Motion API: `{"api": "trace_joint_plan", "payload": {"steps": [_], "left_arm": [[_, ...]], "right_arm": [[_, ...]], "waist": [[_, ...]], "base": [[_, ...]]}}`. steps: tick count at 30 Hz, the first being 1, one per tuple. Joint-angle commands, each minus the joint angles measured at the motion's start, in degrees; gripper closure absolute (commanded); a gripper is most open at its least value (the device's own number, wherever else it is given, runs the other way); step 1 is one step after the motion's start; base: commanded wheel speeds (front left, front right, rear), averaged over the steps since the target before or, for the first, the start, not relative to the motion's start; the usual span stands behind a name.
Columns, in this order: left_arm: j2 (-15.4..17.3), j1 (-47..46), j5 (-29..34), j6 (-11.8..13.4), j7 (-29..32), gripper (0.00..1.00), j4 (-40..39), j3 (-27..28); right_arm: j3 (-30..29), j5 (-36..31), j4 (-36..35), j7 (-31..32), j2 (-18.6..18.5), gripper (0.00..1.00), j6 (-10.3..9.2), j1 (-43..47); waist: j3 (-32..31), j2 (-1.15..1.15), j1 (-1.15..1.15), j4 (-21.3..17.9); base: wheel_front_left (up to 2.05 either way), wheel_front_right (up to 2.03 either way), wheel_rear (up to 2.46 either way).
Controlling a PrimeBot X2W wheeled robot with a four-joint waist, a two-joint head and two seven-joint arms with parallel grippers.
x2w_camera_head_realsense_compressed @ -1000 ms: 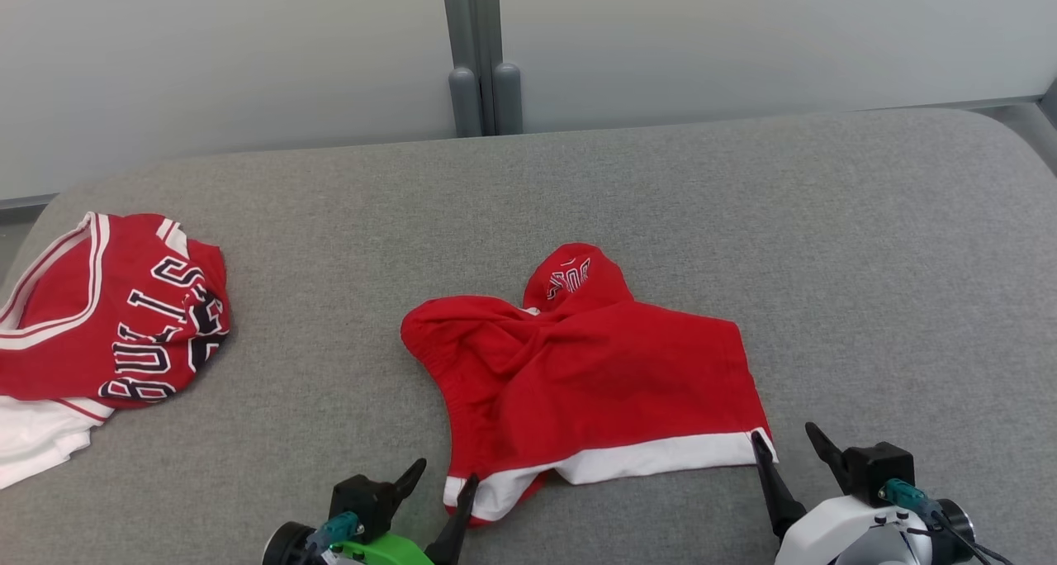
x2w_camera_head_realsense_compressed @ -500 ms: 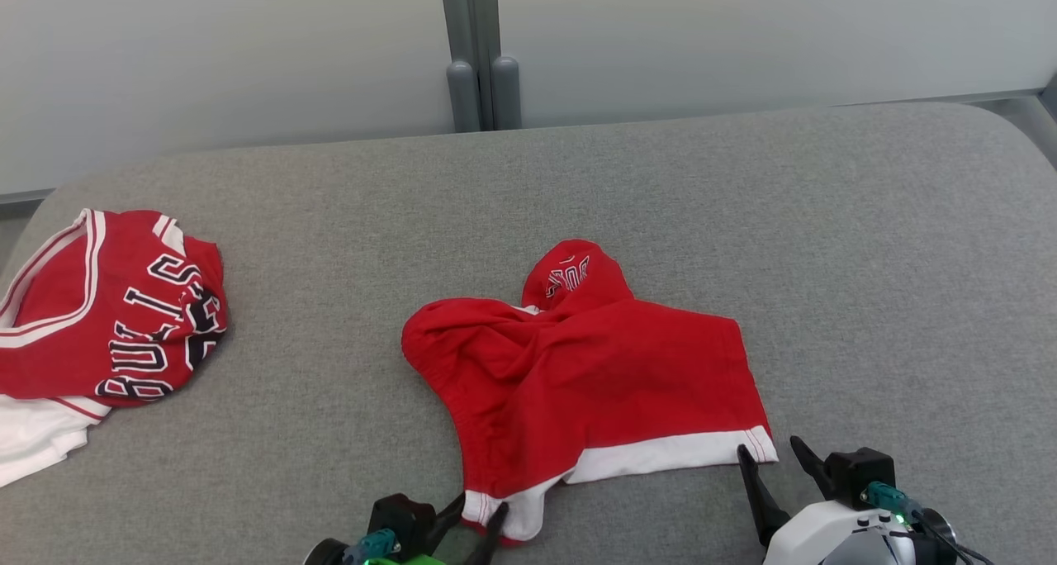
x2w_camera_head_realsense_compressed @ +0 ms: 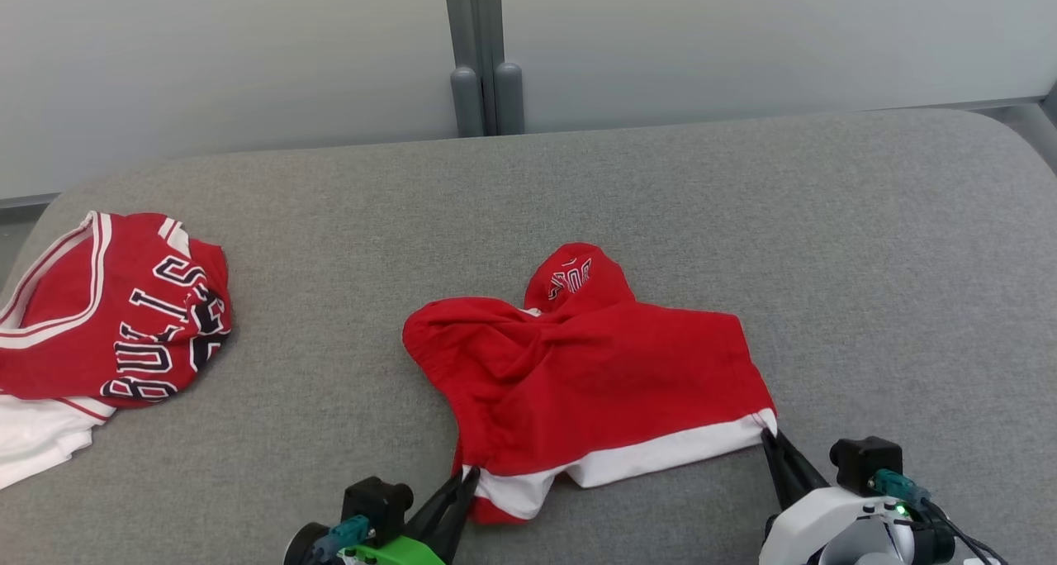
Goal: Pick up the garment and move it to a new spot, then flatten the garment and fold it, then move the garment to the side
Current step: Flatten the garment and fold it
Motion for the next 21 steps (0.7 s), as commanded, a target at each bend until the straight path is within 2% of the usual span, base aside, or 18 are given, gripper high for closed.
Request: {"api": "trace_joint_plan", "payload": {"steps": [1,7,11,16,21], "left_arm": [[0.75,0.76,1.00,-0.13,-0.03,1.00,-1.17,1.16],[2.03,-0.74,2.58,-0.13,-0.03,1.00,-7.80,5.82],[3.02,-4.64,2.72,-0.13,-0.03,1.00,-11.33,7.92],[5.22,-14.78,1.61,-0.13,-0.03,1.00,-12.23,6.66],[7.94,-29.83,-3.11,-0.13,0.87,1.00,-9.79,5.05]], "right_arm": [[-0.52,0.84,-1.41,-0.18,-0.17,1.00,-0.06,0.27],[-0.88,2.54,-8.12,-0.18,-1.35,1.00,-0.06,-0.80],[1.11,3.87,-11.75,-0.18,-2.55,1.00,-0.06,-4.21],[4.08,8.13,-13.07,-0.18,-4.22,1.00,-0.06,-13.18],[7.93,12.22,-11.69,0.35,-6.65,1.00,-0.05,-27.20]], "waist": [[-0.09,0.00,0.00,-0.05],[0.15,0.00,0.00,-0.21],[1.05,0.00,0.00,-0.69],[3.70,0.00,0.00,-1.45],[9.03,0.00,0.00,-2.54]], "base": [[0.00,0.00,0.00],[0.00,0.00,0.00],[0.00,0.00,0.00],[0.00,0.00,0.00],[0.00,0.00,0.00]]}}
